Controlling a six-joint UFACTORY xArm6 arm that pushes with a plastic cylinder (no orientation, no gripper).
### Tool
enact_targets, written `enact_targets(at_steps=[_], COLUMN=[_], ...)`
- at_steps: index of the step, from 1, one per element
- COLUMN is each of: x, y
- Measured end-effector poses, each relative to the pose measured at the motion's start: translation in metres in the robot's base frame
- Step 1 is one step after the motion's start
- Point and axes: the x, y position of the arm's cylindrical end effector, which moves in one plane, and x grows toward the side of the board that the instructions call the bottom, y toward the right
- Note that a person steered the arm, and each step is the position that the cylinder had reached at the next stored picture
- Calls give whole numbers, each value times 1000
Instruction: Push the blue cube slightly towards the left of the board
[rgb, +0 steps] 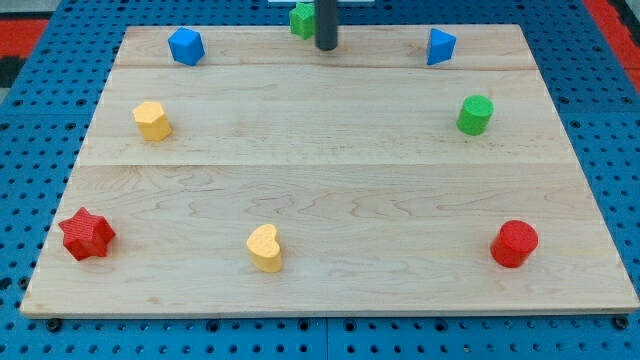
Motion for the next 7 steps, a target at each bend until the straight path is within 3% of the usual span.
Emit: enact_targets(at_steps=[2, 5, 7], x=[-19, -19, -11], y=[2, -180, -153])
